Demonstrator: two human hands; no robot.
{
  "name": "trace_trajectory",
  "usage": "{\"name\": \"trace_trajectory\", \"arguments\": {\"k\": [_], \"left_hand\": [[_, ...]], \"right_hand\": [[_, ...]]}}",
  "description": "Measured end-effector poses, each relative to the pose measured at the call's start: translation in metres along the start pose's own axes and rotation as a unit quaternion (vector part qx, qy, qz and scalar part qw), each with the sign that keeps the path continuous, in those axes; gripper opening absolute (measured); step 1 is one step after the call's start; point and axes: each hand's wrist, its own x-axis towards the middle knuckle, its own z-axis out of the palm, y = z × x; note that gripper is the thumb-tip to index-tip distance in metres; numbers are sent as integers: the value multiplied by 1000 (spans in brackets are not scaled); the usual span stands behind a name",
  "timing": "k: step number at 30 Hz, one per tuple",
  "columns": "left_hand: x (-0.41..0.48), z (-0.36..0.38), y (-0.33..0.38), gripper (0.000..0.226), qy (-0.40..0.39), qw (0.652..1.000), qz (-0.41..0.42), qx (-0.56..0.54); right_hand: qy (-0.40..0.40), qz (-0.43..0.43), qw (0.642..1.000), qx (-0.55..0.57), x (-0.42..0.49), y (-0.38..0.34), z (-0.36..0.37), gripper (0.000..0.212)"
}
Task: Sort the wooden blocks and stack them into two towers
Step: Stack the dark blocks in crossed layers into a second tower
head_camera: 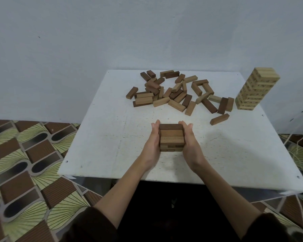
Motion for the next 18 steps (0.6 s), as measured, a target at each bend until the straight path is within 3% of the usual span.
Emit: {"name": "trace_trajectory", "arguments": {"k": [5, 11, 18], "left_hand": [[-4, 2, 4, 62, -22, 999, -23, -39], [-3, 3, 4, 52, -15, 999, -29, -12], [0, -1, 0, 60, -18, 999, -22, -28]], "right_hand": [[5, 10, 1000, 26, -1, 0, 2, 75], [6, 17, 999, 39, 0, 1, 3, 74], [18, 16, 999, 34, 0, 1, 2, 76]]}}
